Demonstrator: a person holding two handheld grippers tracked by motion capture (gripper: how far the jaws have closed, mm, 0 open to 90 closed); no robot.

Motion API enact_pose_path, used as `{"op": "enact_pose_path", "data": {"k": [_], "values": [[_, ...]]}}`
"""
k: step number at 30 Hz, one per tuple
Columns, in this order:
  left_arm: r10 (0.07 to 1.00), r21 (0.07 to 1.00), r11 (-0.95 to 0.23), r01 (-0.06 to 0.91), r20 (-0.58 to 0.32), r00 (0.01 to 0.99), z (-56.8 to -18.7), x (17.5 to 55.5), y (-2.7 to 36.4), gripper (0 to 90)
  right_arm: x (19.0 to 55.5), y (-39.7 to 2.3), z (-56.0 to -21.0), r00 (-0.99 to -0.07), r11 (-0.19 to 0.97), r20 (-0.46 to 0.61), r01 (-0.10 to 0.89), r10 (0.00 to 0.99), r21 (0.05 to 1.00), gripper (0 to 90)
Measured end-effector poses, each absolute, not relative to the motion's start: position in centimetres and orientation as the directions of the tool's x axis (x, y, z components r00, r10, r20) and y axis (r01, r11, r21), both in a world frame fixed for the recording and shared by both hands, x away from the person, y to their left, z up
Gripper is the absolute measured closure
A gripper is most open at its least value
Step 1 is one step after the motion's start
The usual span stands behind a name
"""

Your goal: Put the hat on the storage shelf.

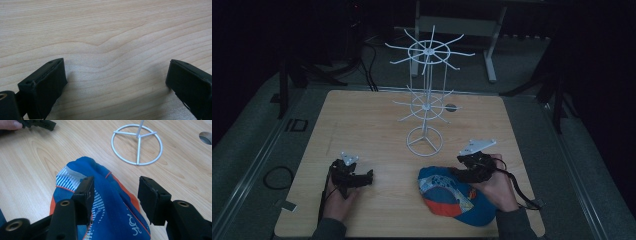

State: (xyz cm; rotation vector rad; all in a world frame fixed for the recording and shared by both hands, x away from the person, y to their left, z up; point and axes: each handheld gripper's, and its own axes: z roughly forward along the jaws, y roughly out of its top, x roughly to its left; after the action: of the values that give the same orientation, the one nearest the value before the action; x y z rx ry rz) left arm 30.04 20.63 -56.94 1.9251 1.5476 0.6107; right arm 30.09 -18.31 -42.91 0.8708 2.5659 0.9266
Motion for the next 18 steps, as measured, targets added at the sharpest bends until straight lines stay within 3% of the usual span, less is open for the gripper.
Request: {"op": "enact_pose_path", "data": {"k": [18], "values": [[0.975,0.69,-0.152,0.707,-0.011,0.22,-56.9,30.0,20.6,3.4,30.7,-16.6,-42.7,-0.821,0.688,-0.08,0.416,0.565,0.594,44.0]]}}
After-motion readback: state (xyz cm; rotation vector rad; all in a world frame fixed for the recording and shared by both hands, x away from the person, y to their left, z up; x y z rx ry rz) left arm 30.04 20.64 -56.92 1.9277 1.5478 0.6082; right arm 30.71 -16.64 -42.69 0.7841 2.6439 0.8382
